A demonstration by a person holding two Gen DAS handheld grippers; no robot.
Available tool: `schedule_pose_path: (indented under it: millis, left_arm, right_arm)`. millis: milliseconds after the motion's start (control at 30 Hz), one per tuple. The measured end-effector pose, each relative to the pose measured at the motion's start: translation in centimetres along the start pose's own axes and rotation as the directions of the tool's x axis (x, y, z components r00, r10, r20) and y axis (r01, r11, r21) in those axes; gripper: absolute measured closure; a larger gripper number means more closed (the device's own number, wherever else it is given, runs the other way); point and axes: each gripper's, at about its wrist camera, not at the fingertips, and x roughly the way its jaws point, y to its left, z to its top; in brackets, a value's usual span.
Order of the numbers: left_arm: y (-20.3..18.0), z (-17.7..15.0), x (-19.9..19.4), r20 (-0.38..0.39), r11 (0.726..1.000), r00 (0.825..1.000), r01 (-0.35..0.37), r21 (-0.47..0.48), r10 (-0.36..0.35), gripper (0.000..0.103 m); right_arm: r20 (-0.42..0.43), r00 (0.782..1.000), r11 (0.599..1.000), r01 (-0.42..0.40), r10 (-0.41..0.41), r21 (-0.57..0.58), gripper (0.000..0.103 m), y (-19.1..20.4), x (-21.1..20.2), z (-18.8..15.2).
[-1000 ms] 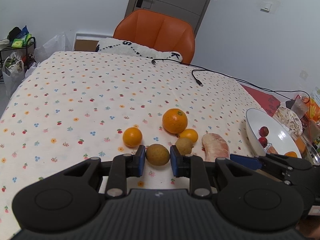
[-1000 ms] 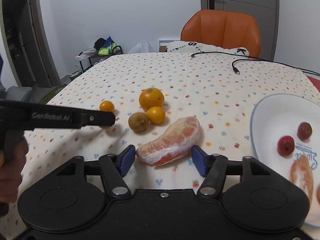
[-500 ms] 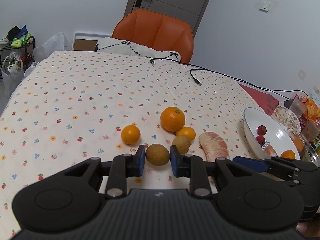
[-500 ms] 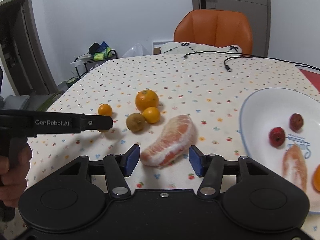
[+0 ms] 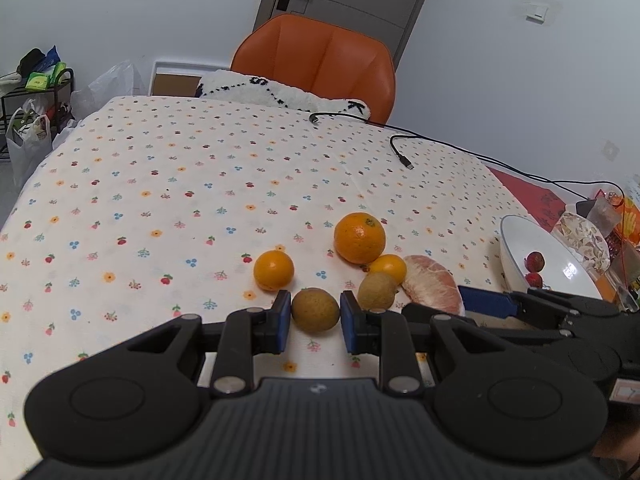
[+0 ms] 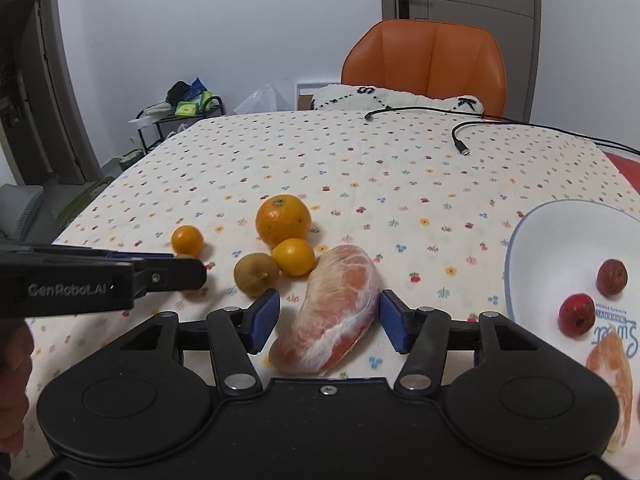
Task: Organize fruits
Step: 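Close the right tool on the peeled pomelo segment while the left tool grasps a brown kiwi, then lift and carry the pomelo segment with the right tool while the left tool carries the kiwi to the plate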
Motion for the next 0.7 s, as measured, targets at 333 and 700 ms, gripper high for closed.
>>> schedule_pose_path:
  millis: [333,700]
  left_arm:
    - [-0.2,0.1,-0.3,0.008,1.000,1.000,0.011,-0.001,-0.011,0.078]
    - [-1.4,0.7,-1.4,0.033,0.999,0.999,0.030,0.018,-0.031,0.078]
  right_arm:
    - [-0.007,0.999,0.999,0.039,-0.039,-0.032,0.063,0.1,0.0,0.3]
    - [0.060,0.998,1.000,0.028,-0.028,0.000,0.063,-0.9,-3.0,0.9]
